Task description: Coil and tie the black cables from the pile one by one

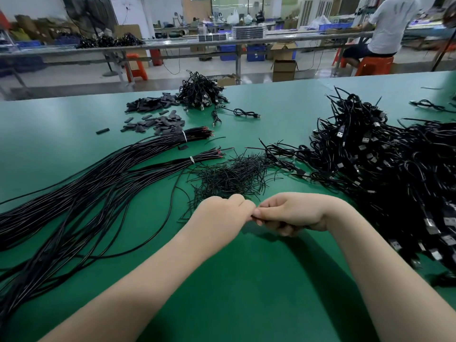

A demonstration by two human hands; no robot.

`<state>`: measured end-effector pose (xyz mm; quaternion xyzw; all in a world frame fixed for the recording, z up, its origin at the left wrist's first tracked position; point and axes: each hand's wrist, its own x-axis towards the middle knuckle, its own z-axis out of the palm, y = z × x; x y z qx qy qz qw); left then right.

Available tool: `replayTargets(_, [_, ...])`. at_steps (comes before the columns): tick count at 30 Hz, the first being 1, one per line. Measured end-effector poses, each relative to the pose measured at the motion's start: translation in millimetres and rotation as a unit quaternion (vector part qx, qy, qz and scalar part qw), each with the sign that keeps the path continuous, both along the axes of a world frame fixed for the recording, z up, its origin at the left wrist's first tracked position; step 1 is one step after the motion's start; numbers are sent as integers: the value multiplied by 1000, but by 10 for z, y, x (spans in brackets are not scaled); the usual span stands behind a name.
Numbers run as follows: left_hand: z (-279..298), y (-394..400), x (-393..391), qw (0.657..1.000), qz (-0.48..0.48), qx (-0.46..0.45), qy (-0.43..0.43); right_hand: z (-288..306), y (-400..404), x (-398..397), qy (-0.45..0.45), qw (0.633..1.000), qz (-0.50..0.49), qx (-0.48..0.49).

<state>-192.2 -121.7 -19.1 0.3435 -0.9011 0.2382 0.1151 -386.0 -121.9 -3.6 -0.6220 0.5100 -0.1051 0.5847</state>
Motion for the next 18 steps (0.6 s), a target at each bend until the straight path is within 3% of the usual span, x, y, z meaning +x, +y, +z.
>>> replayTargets(5, [-26,-39,2,982,121,28,140,95,-2,34,-21,988,-88,-124])
replayTargets(8, [-121,-139,102,940,188,66,276,17,-74,58,-27,955,-190,-224])
replayTargets(9, [-167,-169,132,915,200,98,336,-49,-111,71,-3,936,-231,-264])
replayTargets(12, [-311,-202,151,857,192,149,454,-301,-160,180,183,871,-274,-364])
replayTargets(15, [-304,-203,119,845,166,147,487,-510,-158,297,298,839,-227,-395])
replayTargets(18, [-294,-214,104,839,159,165,494,-533,-193,303,298,823,-229,-426])
